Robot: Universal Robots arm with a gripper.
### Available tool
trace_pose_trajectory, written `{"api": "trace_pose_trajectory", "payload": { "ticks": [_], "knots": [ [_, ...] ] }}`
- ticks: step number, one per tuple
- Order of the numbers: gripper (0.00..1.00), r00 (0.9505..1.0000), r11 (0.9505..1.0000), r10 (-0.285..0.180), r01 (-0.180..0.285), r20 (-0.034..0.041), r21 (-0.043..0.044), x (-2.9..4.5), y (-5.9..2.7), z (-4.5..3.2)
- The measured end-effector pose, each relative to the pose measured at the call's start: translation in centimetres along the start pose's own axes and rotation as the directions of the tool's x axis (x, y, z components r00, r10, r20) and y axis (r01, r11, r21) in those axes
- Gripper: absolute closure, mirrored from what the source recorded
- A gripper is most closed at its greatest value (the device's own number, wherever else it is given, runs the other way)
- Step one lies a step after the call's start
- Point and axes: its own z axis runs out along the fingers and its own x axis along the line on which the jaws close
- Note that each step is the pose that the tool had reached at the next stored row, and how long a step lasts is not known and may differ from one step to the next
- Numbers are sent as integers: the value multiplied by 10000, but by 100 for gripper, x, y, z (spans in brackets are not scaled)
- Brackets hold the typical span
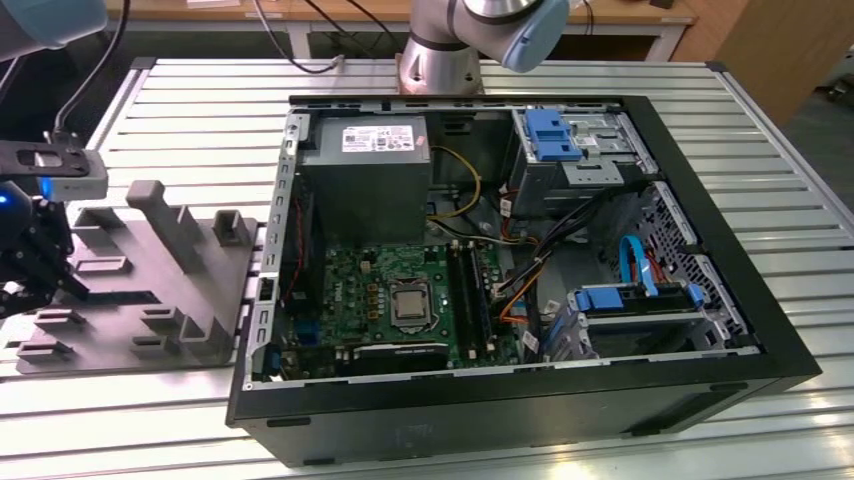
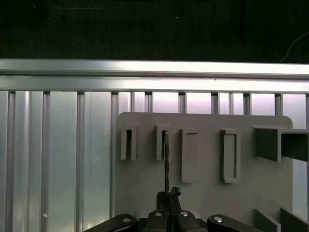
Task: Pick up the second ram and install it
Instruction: 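Pick up the second ram and move it above second insertion slot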
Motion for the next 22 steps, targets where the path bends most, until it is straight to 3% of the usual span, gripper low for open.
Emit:
{"api": "trace_pose_trajectory", "payload": {
  "ticks": [6, 12, 16, 18, 22],
  "knots": [
    [88, 10000, 10000, 88, -88, 1, 5, -3, 0, -56],
    [88, 10000, 10000, 97, -97, 1, 6, -10, 2, -202],
    [88, 9999, 9999, 101, -101, 2, 6, -16, 3, -334],
    [88, 9999, 9999, 102, -102, 2, 6, -23, 5, -473],
    [88, 9999, 9999, 102, -102, 2, 6, -31, 6, -620]
  ]
}}
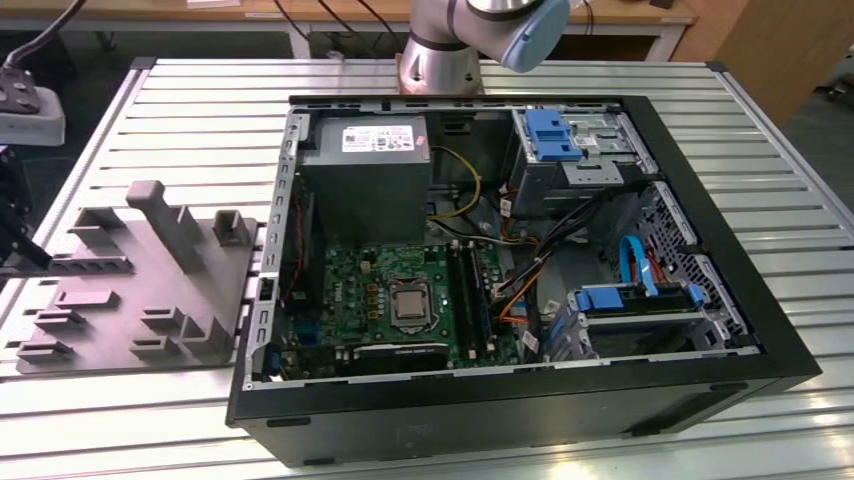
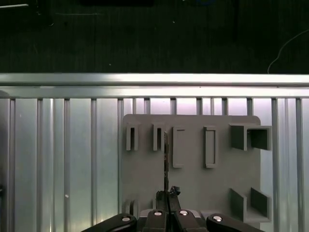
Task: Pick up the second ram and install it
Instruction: 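Pick up the second ram and move it above second insertion slot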
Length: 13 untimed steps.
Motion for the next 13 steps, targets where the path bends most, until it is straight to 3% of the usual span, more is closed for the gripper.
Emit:
{"api": "trace_pose_trajectory", "payload": {
  "ticks": [13],
  "knots": [
    [88, 10000, 10000, 0, 0, -1, 0, -22, 4, -448]
  ]
}}
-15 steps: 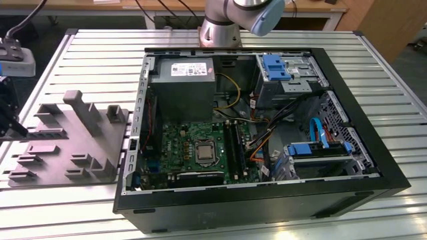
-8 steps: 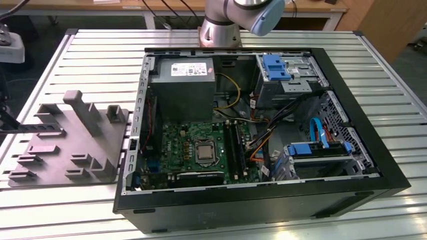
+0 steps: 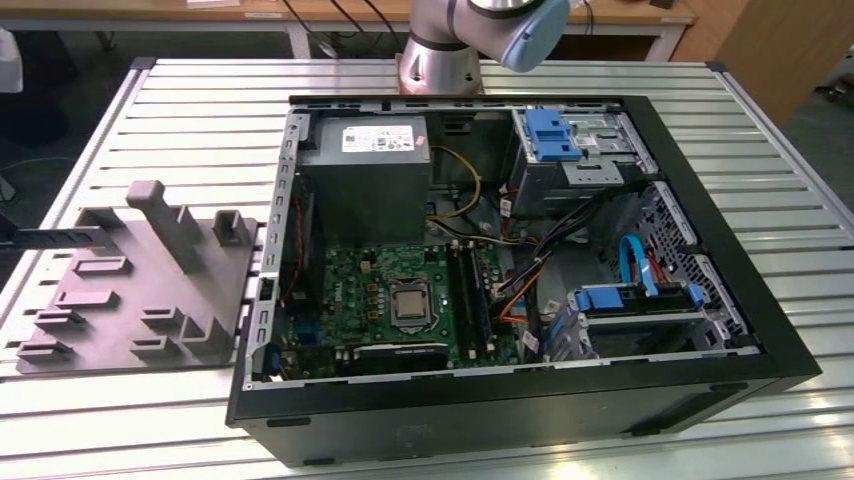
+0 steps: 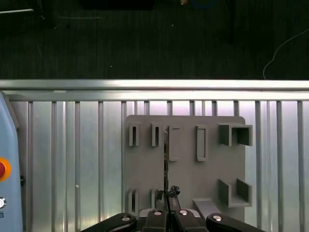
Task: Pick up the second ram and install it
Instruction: 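Pick up the second ram and move it above second insertion slot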
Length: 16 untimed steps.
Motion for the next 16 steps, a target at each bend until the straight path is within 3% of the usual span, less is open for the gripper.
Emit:
{"api": "trace_pose_trajectory", "payload": {
  "ticks": [7, 16],
  "knots": [
    [88, 10000, 10000, 1, -1, 0, 0, -11, 2, -221],
    [88, 10000, 10000, 2, -2, 0, 0, -20, 4, -395]
  ]
}}
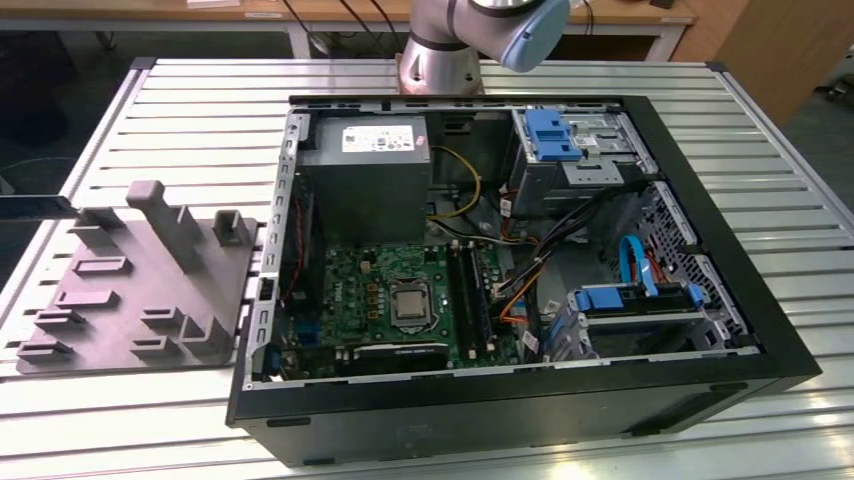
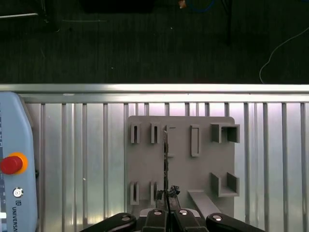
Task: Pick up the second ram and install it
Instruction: 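Pick up the second ram and move it above second insertion slot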
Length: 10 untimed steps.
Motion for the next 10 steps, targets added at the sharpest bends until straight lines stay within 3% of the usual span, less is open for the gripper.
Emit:
{"api": "trace_pose_trajectory", "payload": {
  "ticks": [10],
  "knots": [
    [88, 10000, 10000, 1, -1, -1, -1, -8, 2, -150]
  ]
}}
